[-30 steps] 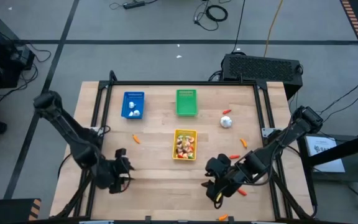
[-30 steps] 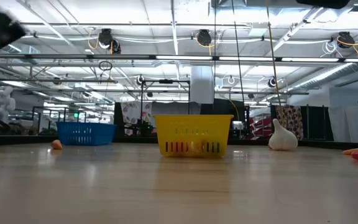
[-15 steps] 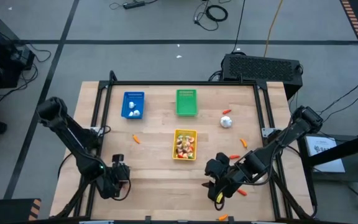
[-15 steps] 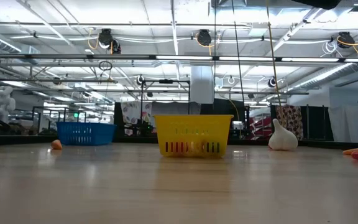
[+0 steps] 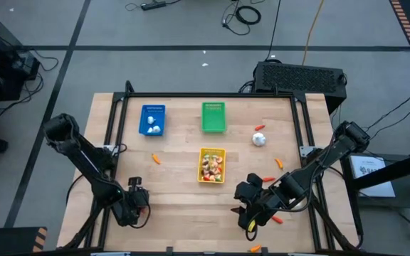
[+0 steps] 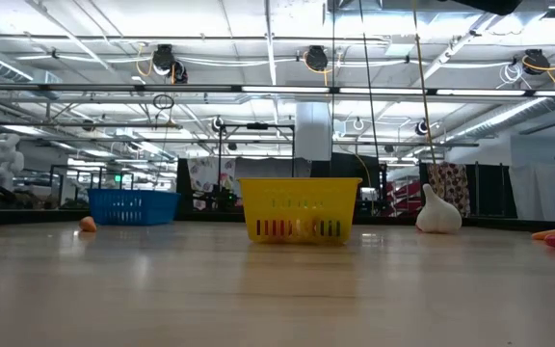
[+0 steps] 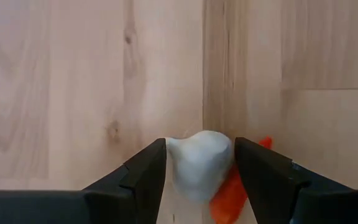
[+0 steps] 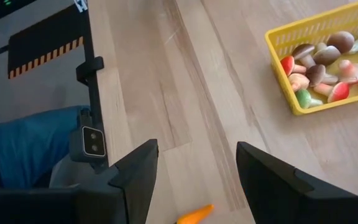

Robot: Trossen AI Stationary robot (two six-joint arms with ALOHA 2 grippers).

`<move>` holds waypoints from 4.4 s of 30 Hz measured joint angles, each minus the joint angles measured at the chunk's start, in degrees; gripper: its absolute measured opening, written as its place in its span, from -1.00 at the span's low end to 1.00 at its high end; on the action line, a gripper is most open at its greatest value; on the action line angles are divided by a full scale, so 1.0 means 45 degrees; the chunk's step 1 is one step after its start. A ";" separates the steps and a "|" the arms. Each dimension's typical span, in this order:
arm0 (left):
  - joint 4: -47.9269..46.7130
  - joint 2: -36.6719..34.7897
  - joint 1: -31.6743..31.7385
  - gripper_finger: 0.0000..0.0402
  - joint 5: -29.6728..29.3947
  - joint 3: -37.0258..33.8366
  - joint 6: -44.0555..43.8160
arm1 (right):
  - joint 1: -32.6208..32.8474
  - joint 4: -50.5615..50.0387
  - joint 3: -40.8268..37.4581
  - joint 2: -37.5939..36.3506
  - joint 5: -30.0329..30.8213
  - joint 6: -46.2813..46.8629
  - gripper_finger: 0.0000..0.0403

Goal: Sort produce into baskets
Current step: Put the white garlic into the blue bin

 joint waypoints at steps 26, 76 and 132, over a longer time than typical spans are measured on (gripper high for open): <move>0.0108 -0.0150 -0.0062 -0.27 -0.0121 -0.0609 -0.0174 | 0.0000 0.0018 0.0000 0.0005 0.0005 0.0378 0.03; 0.1344 -0.3779 2.0209 0.00 0.1125 -0.0228 0.8667 | 0.0160 -0.0298 0.0000 0.1685 0.1603 -0.1224 0.03; 1.0151 -0.1923 0.8927 0.04 0.1873 -0.0947 0.9347 | -0.0112 -0.6711 -0.3955 0.1559 -1.0170 0.5355 0.26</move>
